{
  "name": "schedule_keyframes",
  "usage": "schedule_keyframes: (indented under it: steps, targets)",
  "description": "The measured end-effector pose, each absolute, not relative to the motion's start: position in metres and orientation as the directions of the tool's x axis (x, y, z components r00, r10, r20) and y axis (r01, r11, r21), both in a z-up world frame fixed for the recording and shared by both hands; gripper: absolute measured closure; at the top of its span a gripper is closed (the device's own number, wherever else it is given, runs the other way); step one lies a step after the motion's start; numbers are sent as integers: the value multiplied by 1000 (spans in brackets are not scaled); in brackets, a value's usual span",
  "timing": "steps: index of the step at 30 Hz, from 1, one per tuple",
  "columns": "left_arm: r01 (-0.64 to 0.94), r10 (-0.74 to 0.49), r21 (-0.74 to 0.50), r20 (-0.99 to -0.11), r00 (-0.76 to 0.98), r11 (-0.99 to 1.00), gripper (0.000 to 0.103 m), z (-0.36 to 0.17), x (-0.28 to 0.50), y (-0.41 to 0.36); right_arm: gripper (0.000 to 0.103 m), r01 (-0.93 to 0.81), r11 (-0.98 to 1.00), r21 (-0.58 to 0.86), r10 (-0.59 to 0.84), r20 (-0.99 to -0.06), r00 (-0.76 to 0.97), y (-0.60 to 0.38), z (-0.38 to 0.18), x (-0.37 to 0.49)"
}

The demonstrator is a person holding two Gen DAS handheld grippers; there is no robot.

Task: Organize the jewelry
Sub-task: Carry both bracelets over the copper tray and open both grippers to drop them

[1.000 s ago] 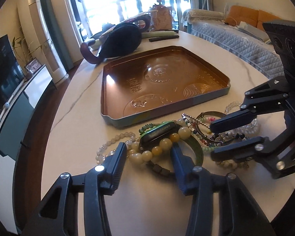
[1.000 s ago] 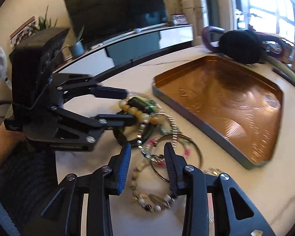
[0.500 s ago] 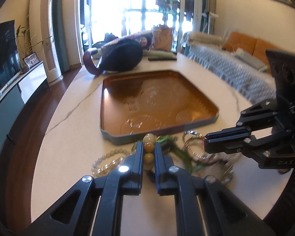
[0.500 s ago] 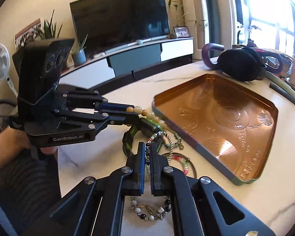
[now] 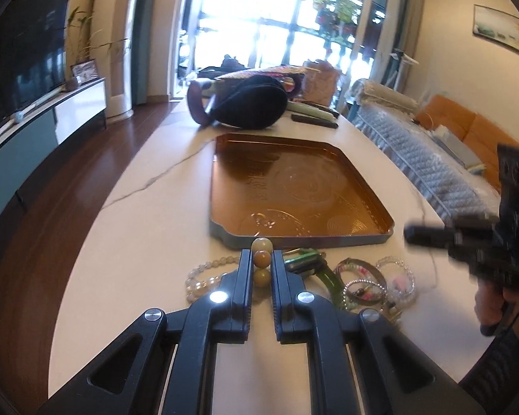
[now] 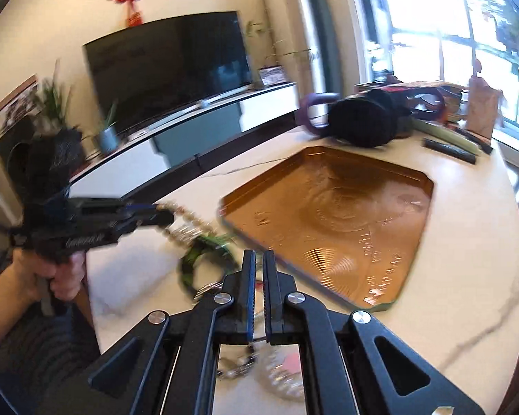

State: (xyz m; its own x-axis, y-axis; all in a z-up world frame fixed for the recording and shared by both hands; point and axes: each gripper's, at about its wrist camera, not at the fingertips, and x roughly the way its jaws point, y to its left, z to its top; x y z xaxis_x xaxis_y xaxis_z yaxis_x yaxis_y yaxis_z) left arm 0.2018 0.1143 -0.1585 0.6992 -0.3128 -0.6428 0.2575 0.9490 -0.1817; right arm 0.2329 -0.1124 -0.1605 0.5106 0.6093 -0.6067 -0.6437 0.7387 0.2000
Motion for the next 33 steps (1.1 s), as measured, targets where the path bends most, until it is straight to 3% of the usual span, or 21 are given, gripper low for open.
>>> schedule_keyframes:
  steps: [2, 6, 8, 10, 13, 15, 16, 24, 33]
  targets:
    - [236, -304, -192, -647, 700, 953, 93, -157, 195, 116, 93, -676, 715, 176, 610, -630, 481, -100, -167, 222]
    - [237, -296, -180, -653, 697, 955, 93, -153, 176, 115, 66, -716, 698, 19, 526, -693, 494, -70, -179, 195]
    - [244, -290, -164, -660, 693, 956, 93, -151, 169, 112, 65, -697, 715, -57, 464, -706, 535, -63, -184, 191]
    - [248, -281, -147, -668, 688, 957, 93, -151, 163, 109, 65, -671, 741, -27, 456, -714, 532, -70, -186, 198]
    - [255, -267, -120, -683, 680, 959, 93, -154, 155, 106, 68, -584, 801, 134, 481, -725, 493, -100, -191, 224]
    - [258, -249, -93, -690, 680, 962, 93, -155, 152, 103, 90, -535, 811, 236, 509, -736, 446, -114, -199, 241]
    - [259, -247, -89, -690, 680, 962, 93, -155, 152, 104, 92, -523, 813, 254, 513, -737, 440, -118, -201, 243]
    - [254, -270, -130, -700, 661, 958, 93, -154, 149, 104, 92, -584, 781, 222, 521, -747, 413, -95, -204, 236]
    - [254, -240, -86, -698, 675, 963, 93, -145, 135, 98, 98, -541, 806, 238, 497, -769, 402, -100, -212, 241]
